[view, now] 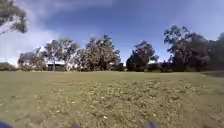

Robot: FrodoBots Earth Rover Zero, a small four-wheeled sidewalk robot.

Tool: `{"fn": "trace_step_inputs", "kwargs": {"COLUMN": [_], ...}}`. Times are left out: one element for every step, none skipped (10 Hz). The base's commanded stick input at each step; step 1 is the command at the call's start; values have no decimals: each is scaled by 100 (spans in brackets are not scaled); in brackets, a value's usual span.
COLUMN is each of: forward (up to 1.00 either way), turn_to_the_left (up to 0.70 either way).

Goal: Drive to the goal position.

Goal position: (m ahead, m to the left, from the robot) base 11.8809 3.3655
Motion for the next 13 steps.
{"fn": "trace_step_inputs", "kwargs": {"forward": [70, 70, 70, 70, 70, 70, 70, 70, 70, 70, 70, 70, 70], "turn_to_the_left": [0, 0, 0, 0, 0, 0, 0, 0, 0, 0, 0, 0, 0]}}
